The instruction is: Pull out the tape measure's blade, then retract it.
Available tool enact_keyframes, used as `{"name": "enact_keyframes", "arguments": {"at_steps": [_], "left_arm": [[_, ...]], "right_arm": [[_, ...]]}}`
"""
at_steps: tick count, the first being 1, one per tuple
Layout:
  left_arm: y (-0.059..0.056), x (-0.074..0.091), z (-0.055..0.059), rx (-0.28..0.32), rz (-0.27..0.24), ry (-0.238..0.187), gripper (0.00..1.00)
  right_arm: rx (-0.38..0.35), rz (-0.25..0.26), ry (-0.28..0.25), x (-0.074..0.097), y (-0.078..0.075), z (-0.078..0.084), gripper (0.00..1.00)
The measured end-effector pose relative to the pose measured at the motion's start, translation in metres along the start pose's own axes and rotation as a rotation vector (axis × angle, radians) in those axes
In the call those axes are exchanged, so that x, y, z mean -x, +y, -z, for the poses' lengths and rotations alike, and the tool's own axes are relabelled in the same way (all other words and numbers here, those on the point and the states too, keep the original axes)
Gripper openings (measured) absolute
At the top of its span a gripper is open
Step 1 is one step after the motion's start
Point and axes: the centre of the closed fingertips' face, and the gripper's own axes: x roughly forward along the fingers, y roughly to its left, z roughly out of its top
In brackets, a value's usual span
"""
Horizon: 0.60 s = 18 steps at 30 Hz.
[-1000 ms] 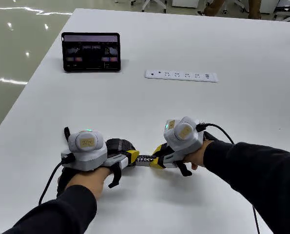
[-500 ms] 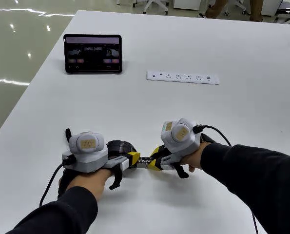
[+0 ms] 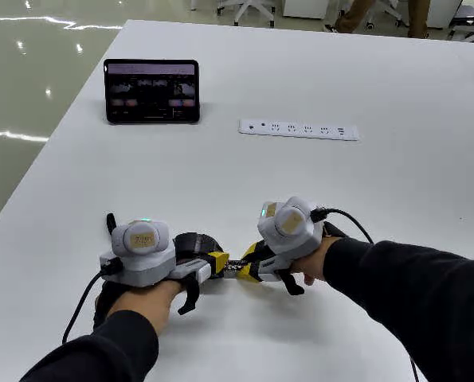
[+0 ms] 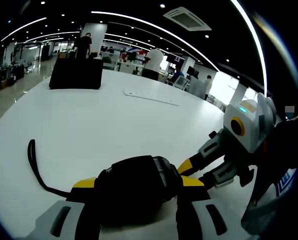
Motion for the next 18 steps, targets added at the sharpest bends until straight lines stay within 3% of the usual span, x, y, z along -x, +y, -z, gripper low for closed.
{"name": "enact_keyframes", "arguments": {"at_steps": [7,12,16,18], "left_arm": [[-0.0011,0.0003,0.0002,-0.012,0.004,-0.019,0.58],[0.0002,0.0004,0.0002,-0.006,-0.027,-0.024,0.59],[-0.0017,0.0006,0.0009,-0.033,-0.043,-0.035,0.60],[-0.0016,0.0011,-0.0013,-0.078,-0.057,-0.038,0.60]], "right_arm": [[0.006,0.004,-0.011,0.0009,0.0023,0.0006,0.12],[0.010,0.002,-0.030,0.0010,0.0019,0.0010,0.12],[0.015,0.014,-0.027,0.0009,0.0022,0.0010,0.12],[0.021,0.020,-0.027,0.0008,0.0020,0.0010,0.12]]}}
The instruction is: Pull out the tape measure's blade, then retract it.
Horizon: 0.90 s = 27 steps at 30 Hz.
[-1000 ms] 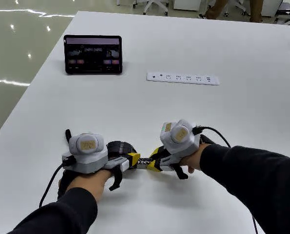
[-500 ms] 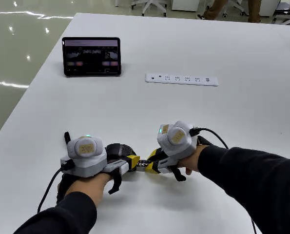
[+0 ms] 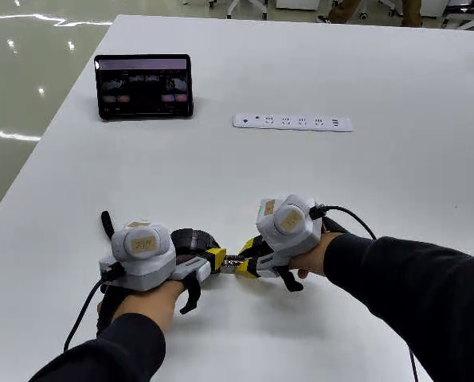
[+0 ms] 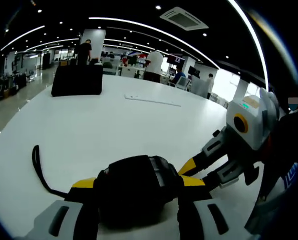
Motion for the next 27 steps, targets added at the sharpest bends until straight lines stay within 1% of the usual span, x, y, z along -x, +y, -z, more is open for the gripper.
{"name": "enact_keyframes", "arguments": {"at_steps": [1,5,6,7,8,11,16,23,27], "left_arm": [[-0.0005,0.0001,-0.0019,-0.033,-0.008,-0.009,0.60],[-0.0018,0.0001,-0.0004,-0.040,-0.020,0.000,0.58],[-0.0022,-0.0001,0.0007,-0.069,-0.026,0.012,0.58],[-0.0032,-0.0008,0.0009,-0.084,-0.030,0.019,0.57],[-0.0017,-0.0012,0.0006,-0.060,-0.031,0.022,0.57],[-0.0002,-0.0009,0.0007,-0.058,-0.021,0.027,0.56],[0.0029,0.0006,-0.0005,-0.010,-0.002,0.022,0.56],[0.0023,0.0007,-0.0001,-0.015,0.004,0.022,0.56],[0.0033,0.0006,-0.0005,-0.013,0.007,0.022,0.56]], "right_arm": [[-0.004,0.002,-0.003,0.0000,-0.0003,0.0003,0.12],[-0.017,0.008,-0.011,0.0005,-0.0006,0.0006,0.12],[-0.020,0.008,-0.012,0.0006,-0.0007,0.0008,0.12],[-0.020,0.007,-0.012,0.0006,-0.0005,0.0009,0.12],[-0.017,0.007,-0.010,0.0005,-0.0003,0.0010,0.12],[-0.013,0.005,-0.007,0.0005,-0.0002,0.0011,0.12],[-0.014,0.006,-0.013,0.0002,-0.0009,0.0005,0.12],[-0.027,0.004,-0.021,-0.0020,-0.0002,-0.0020,0.11],[-0.016,0.000,-0.018,-0.0045,0.0008,-0.0046,0.11]]}}
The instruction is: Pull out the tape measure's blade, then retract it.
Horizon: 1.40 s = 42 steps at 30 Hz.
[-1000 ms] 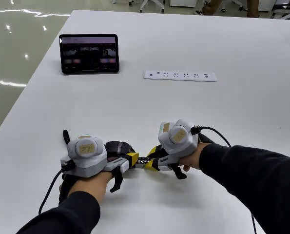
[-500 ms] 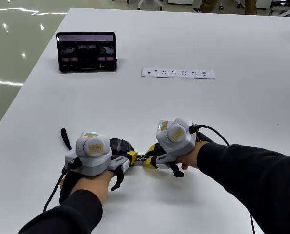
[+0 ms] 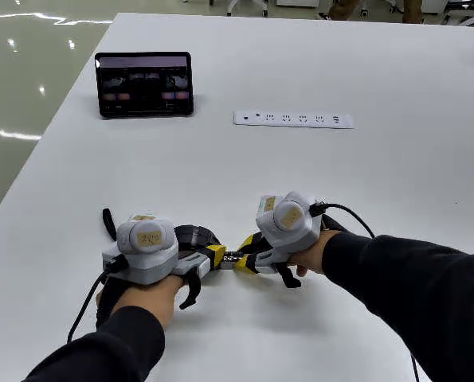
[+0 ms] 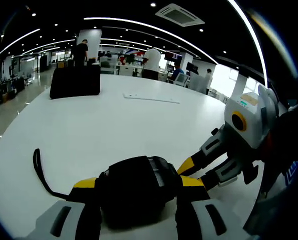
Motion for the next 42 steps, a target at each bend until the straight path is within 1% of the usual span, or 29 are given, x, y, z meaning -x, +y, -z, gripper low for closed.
{"name": "enact_keyframes", "arguments": {"at_steps": [6,20,23,26,29,32,40,42], "left_arm": [[0.0001,0.0004,-0.0003,0.001,0.003,-0.002,0.56],[-0.0002,0.0005,-0.0006,0.002,0.007,-0.003,0.56],[-0.0005,0.0003,-0.0007,0.002,0.008,-0.003,0.56],[-0.0004,-0.0003,-0.0013,0.004,0.006,-0.005,0.56],[-0.0003,-0.0002,-0.0011,0.004,0.006,-0.004,0.56],[-0.0006,-0.0001,-0.0011,0.004,0.007,-0.005,0.56],[-0.0004,-0.0001,-0.0011,0.006,0.008,-0.004,0.56],[-0.0004,-0.0001,-0.0009,0.005,0.010,-0.004,0.56]], "right_arm": [[0.003,-0.002,-0.006,-0.0048,0.0012,-0.0038,0.11],[0.015,-0.013,-0.021,-0.0084,0.0036,-0.0081,0.11],[0.021,-0.013,-0.018,-0.0091,0.0041,-0.0089,0.11],[-0.003,-0.010,-0.018,-0.0094,0.0037,-0.0091,0.12],[0.015,-0.006,-0.015,-0.0088,0.0044,-0.0084,0.12],[0.006,-0.007,-0.015,-0.0075,0.0042,-0.0075,0.12],[0.028,-0.010,-0.014,-0.0083,0.0040,-0.0079,0.11],[0.017,-0.009,-0.016,-0.0096,0.0044,-0.0096,0.11]]}}
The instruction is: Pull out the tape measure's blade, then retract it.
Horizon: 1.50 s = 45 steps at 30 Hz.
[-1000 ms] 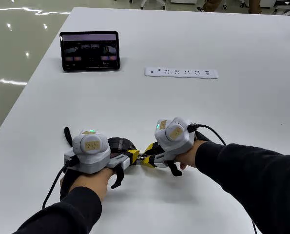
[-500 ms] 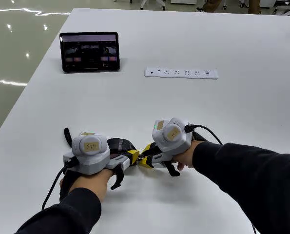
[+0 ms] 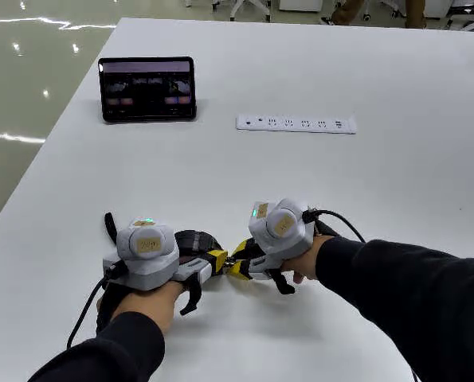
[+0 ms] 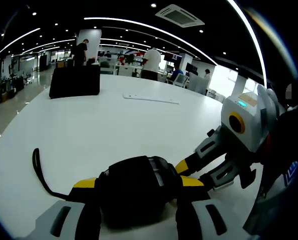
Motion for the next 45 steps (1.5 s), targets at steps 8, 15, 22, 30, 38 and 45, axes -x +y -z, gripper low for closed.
{"name": "enact_keyframes", "arguments": {"at_steps": [8,15,22,30,38,45], "left_arm": [[0.000,0.000,0.000,0.001,0.003,0.000,0.56],[0.000,0.000,0.000,0.001,0.005,0.001,0.56],[0.000,-0.001,0.000,0.007,0.013,0.001,0.57],[0.000,0.001,0.000,0.006,0.034,0.005,0.59],[-0.004,0.010,0.008,0.045,0.179,0.093,0.86],[0.007,0.035,-0.007,-0.125,0.285,0.040,1.00]], "right_arm": [[-0.001,-0.001,-0.004,-0.002,0.000,-0.004,0.11],[0.016,-0.007,0.002,-0.002,-0.001,-0.004,0.11],[0.012,-0.002,0.004,-0.002,-0.001,-0.004,0.12],[0.011,0.005,0.019,-0.004,-0.001,-0.004,0.12],[-0.052,0.061,-0.001,0.013,-0.006,0.003,0.24],[-0.147,0.178,-0.104,0.055,-0.016,0.009,0.40]]}}
